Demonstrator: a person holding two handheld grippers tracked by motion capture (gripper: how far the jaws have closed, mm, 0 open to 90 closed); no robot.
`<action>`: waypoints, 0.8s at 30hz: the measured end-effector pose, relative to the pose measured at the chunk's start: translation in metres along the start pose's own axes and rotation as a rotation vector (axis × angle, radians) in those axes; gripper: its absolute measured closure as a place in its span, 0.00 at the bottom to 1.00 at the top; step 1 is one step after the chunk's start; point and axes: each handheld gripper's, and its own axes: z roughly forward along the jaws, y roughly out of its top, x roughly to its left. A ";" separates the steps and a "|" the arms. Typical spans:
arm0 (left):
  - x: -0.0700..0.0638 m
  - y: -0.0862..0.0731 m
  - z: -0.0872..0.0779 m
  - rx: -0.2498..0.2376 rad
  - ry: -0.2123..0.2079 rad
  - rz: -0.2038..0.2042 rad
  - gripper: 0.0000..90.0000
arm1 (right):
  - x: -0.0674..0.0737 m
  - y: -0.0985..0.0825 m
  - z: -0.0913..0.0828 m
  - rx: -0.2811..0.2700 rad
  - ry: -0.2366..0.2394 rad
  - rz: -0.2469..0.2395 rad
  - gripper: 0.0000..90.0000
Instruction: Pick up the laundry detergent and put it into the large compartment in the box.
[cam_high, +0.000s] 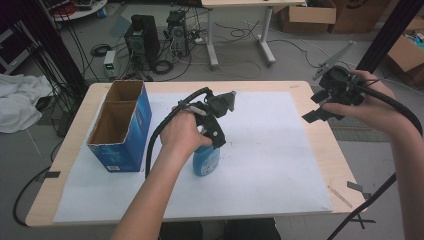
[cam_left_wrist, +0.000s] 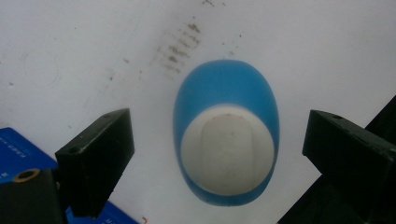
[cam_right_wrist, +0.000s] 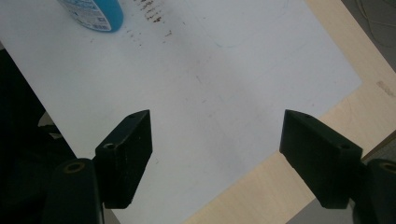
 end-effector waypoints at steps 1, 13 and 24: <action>0.000 0.000 0.002 0.001 0.000 0.000 0.11 | 0.000 0.000 0.000 0.001 -0.001 0.001 0.28; -0.003 0.001 0.015 0.009 0.000 -0.008 0.10 | -0.001 0.000 0.001 0.003 -0.002 0.006 0.28; -0.004 0.002 0.025 0.023 0.018 -0.020 0.09 | 0.000 0.001 0.004 0.009 -0.001 0.007 0.28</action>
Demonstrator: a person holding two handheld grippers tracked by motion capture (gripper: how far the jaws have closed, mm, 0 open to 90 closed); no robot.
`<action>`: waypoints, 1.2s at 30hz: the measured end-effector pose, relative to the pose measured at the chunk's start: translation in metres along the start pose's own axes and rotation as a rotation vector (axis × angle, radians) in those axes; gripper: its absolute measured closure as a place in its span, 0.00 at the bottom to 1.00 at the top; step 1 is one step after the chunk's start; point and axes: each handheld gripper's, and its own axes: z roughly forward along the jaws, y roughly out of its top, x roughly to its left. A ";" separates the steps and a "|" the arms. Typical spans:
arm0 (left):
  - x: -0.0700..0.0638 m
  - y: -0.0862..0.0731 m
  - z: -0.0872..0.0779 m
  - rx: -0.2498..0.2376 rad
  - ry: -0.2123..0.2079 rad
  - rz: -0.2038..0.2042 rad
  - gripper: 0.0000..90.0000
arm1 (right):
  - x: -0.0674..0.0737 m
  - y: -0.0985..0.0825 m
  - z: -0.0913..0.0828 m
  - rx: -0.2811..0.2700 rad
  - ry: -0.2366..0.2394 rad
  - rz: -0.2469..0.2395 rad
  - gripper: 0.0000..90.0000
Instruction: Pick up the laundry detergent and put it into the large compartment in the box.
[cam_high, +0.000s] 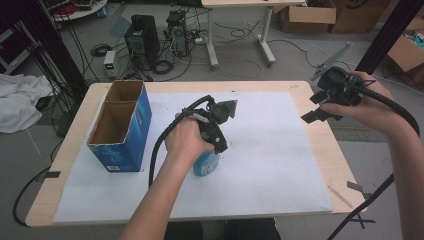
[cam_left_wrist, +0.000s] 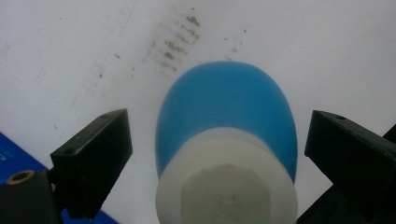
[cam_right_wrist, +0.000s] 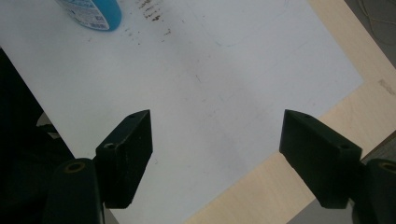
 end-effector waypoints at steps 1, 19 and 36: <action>0.000 0.000 0.000 0.001 -0.001 0.000 0.09 | 0.000 0.000 0.000 0.001 0.000 0.000 0.28; 0.000 0.001 0.008 0.016 -0.010 -0.028 0.15 | -0.001 -0.002 0.002 0.003 0.002 0.004 0.29; 0.001 0.001 0.009 0.019 -0.007 -0.042 0.20 | -0.002 -0.002 0.000 0.001 0.002 0.005 0.29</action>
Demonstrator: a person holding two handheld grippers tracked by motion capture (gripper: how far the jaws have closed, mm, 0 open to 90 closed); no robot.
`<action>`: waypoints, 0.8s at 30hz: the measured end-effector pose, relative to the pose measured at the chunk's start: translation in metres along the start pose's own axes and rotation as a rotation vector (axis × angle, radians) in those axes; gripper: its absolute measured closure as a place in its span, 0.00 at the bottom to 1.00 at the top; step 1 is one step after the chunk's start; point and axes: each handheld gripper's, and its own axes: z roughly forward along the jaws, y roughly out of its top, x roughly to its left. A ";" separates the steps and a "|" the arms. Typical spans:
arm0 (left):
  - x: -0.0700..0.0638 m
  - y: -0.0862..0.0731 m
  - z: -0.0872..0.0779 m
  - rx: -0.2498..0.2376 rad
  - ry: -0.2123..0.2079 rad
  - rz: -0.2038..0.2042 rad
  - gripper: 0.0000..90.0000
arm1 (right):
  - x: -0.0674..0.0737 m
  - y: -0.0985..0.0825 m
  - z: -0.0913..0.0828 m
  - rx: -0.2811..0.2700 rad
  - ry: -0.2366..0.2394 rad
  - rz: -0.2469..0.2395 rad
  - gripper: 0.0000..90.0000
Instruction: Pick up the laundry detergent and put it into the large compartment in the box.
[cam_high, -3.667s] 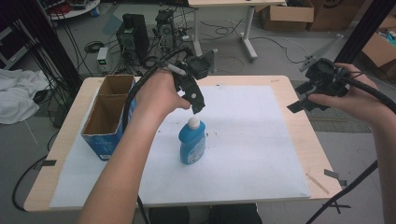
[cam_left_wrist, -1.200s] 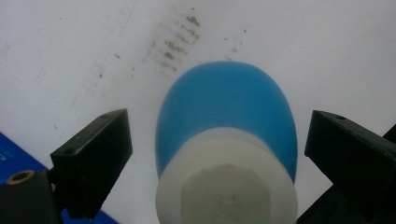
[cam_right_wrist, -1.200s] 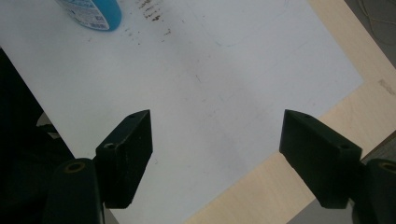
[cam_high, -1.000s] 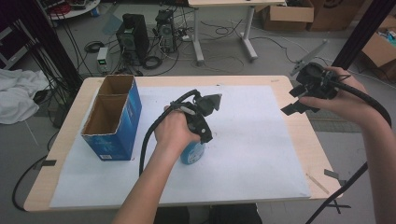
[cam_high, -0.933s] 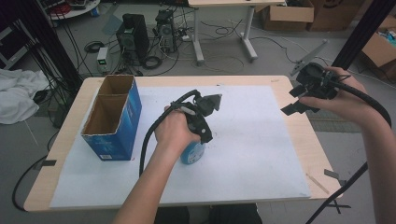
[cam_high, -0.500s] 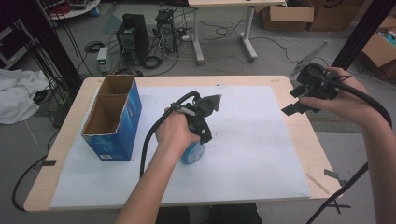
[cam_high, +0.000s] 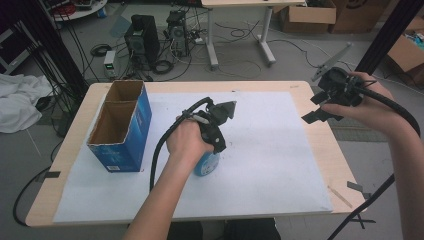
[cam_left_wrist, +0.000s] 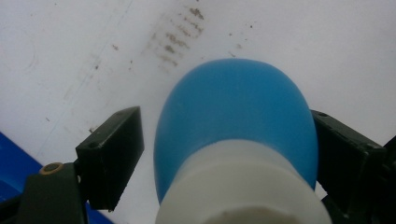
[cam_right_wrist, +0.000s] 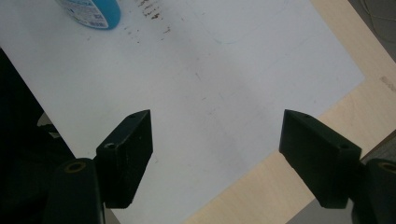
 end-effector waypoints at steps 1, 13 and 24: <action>0.000 0.000 0.000 -0.002 -0.002 -0.001 0.20 | 0.000 0.000 -0.001 0.000 0.000 0.000 0.29; 0.000 0.000 0.001 -0.007 -0.001 -0.005 0.24 | 0.000 0.001 -0.003 -0.001 -0.002 0.003 0.29; 0.003 -0.002 0.003 -0.005 -0.010 -0.017 0.27 | 0.000 0.004 -0.003 -0.001 -0.002 -0.005 0.29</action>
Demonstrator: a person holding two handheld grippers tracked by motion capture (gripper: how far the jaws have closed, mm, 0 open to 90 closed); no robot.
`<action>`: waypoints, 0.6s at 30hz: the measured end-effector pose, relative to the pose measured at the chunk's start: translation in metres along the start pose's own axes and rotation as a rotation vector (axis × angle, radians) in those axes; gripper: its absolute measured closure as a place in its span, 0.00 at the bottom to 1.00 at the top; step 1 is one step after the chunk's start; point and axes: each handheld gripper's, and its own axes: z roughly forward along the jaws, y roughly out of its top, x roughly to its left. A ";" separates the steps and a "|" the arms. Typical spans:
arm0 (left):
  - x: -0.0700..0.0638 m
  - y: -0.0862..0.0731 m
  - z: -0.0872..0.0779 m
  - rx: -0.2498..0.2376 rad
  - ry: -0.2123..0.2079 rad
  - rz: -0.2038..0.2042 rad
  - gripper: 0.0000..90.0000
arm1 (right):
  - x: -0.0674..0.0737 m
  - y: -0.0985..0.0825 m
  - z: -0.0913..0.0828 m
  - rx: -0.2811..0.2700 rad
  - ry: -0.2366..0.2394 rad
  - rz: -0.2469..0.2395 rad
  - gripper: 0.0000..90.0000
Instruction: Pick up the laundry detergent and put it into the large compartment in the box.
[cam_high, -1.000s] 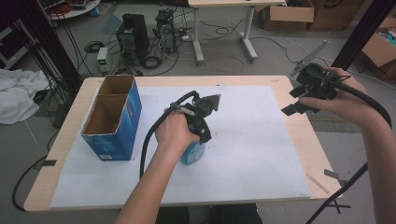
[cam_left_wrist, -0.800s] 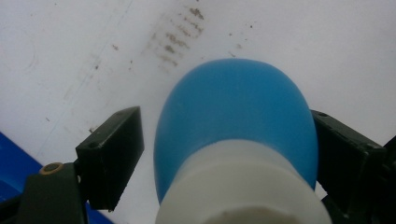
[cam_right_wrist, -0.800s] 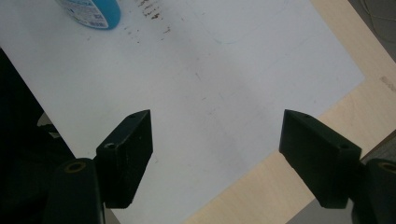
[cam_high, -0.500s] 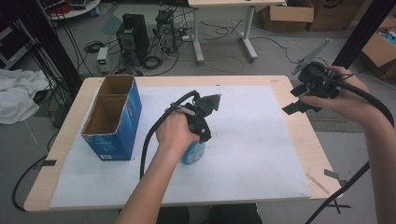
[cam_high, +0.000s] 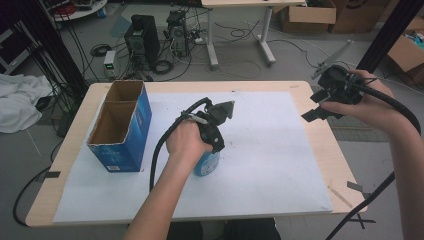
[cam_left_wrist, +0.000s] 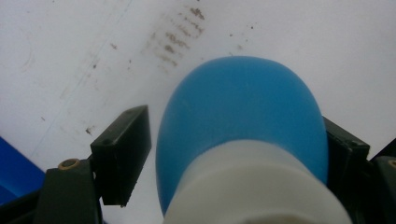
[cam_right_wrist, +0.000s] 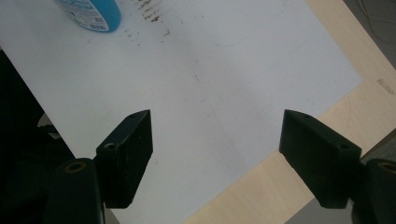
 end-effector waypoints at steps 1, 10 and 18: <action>0.000 0.000 0.000 0.000 -0.003 -0.002 0.27 | 0.000 0.000 0.000 0.002 0.000 0.001 0.29; 0.001 0.000 0.000 -0.001 -0.007 -0.004 0.30 | 0.000 0.001 0.001 0.003 0.002 0.003 0.29; 0.002 0.001 -0.001 0.003 -0.027 -0.016 0.35 | 0.000 0.000 0.001 0.004 0.002 0.004 0.29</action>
